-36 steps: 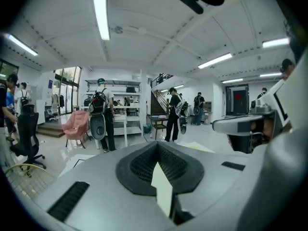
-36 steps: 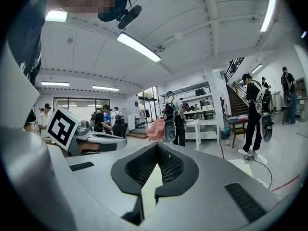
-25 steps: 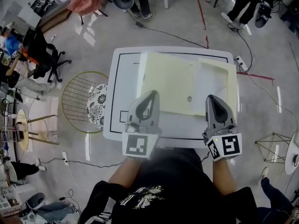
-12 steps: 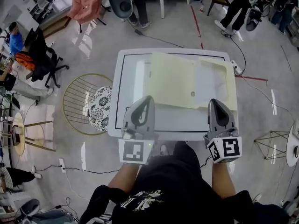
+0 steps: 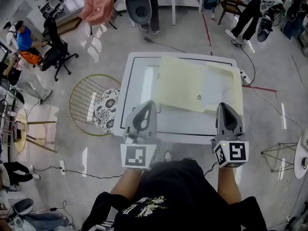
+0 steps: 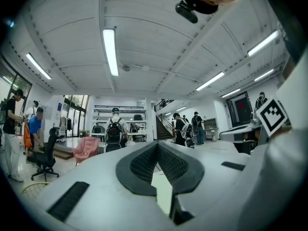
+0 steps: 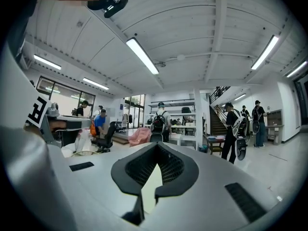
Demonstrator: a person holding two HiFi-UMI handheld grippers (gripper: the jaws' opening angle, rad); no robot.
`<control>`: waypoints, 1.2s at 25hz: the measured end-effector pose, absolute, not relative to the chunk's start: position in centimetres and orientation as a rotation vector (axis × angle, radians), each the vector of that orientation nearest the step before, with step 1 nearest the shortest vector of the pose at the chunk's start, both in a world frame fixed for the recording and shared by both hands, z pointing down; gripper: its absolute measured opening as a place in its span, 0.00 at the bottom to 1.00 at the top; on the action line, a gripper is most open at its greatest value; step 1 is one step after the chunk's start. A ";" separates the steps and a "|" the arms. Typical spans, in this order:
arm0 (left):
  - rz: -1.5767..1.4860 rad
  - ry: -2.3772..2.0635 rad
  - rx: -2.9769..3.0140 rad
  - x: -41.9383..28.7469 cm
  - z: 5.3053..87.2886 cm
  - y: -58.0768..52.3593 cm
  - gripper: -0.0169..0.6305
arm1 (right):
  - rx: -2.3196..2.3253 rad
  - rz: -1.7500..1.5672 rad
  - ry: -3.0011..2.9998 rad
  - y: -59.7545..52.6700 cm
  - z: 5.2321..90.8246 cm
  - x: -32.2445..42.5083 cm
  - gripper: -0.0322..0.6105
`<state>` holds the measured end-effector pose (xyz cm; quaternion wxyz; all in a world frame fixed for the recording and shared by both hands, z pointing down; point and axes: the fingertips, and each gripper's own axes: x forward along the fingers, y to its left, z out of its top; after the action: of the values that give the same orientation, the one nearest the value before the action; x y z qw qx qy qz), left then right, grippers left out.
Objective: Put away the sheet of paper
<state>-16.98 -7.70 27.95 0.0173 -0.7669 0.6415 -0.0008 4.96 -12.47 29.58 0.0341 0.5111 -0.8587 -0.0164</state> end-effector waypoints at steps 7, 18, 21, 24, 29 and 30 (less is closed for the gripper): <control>0.000 2.017 -2.357 -15.3 27.1 -7.4 0.03 | 1.536 -0.081 -2.633 -12.2 28.9 6.6 0.05; -0.009 1.997 -2.367 -12.2 26.6 -7.8 0.03 | 1.504 -0.068 -2.661 -11.6 28.5 8.1 0.05; -0.005 1.991 -2.359 -11.4 26.0 -8.0 0.03 | 1.500 -0.091 -2.654 -11.6 28.0 9.0 0.05; -0.005 1.977 -2.354 -10.5 25.8 -8.4 0.03 | 1.512 -0.091 -2.646 -11.9 28.0 10.0 0.05; -0.039 1.981 -2.363 -10.0 26.6 -8.5 0.03 | 1.493 -0.084 -2.647 -12.1 28.8 10.1 0.05; -0.041 1.984 -2.362 -9.9 26.6 -8.5 0.03 | 1.485 -0.082 -2.650 -12.2 28.9 10.1 0.05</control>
<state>-9.92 -8.49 26.64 0.0281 -0.7653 0.6429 -0.0134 10.11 -12.20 28.89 0.0514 0.4882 -0.8708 -0.0271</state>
